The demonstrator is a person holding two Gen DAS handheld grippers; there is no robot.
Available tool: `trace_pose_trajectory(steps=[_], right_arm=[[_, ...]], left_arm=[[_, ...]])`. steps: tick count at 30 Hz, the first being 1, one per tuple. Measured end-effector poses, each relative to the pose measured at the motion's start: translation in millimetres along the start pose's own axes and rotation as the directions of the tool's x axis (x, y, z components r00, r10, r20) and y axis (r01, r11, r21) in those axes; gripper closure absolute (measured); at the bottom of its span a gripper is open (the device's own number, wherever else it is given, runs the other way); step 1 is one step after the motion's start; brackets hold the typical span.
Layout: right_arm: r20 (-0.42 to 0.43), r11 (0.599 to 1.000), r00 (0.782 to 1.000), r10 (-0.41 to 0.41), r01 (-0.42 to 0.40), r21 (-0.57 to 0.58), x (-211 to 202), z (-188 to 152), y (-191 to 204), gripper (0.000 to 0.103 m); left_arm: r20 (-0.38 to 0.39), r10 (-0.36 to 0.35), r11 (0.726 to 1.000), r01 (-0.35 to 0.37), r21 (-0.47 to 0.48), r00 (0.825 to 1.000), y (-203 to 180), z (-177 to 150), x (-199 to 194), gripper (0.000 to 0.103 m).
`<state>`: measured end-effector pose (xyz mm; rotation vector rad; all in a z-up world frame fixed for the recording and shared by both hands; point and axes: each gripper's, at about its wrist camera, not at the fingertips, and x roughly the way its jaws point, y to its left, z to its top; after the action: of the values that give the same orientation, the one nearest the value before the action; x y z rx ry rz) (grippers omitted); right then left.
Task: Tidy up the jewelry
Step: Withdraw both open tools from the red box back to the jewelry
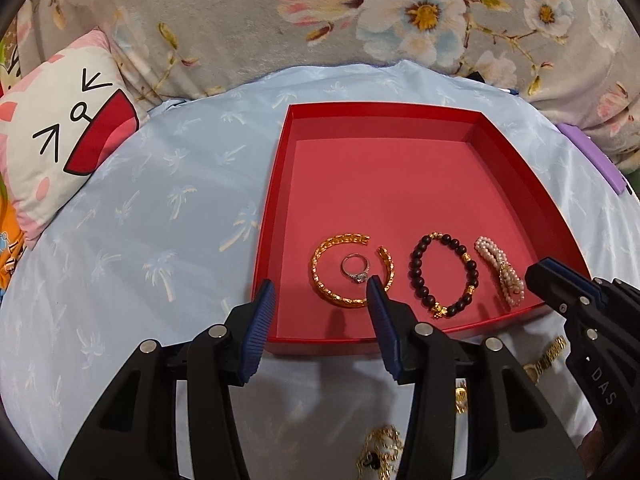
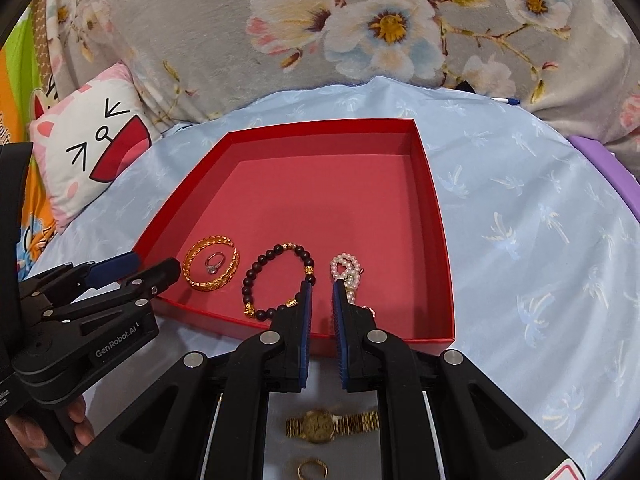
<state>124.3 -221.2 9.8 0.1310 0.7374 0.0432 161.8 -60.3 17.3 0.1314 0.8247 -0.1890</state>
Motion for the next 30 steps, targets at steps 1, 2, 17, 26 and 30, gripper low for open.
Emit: trace_pose_trajectory(steps=[1,2,17,26,30], right_arm=[[0.0,1.0,1.0,-0.002,0.002,-0.002,-2.1,-1.5,0.4,0.092],[0.001,1.0,1.0,-0.007,0.007,-0.005,-3.9,-2.7,1.2,0.092],[0.042,0.997,0.999,-0.013,0.01,0.079,-83.6,-63.2,-24.4,0.081],[-0.01,0.994,1.0,0.008,-0.007,0.108,-79.7,-90.1,-25.2,0.081],[-0.027,0.992,0.999,0.033,-0.03,0.119,-72.2,-92.7,-20.6,0.078]], left_arm=[[-0.001,-0.005,1.0,0.005,-0.003,1.0,0.0,-1.9,-1.7,0.059],[-0.001,-0.008,1.0,0.008,-0.007,1.0,0.3,-3.4,-3.3,0.059],[0.071,-0.027,0.994,0.035,-0.105,0.997,17.7,-26.4,-54.4,0.048],[0.03,-0.029,0.989,0.033,-0.141,0.999,27.8,-63.3,-63.7,0.038],[0.006,-0.042,0.99,0.042,-0.135,0.999,26.6,-77.4,-60.9,0.038]])
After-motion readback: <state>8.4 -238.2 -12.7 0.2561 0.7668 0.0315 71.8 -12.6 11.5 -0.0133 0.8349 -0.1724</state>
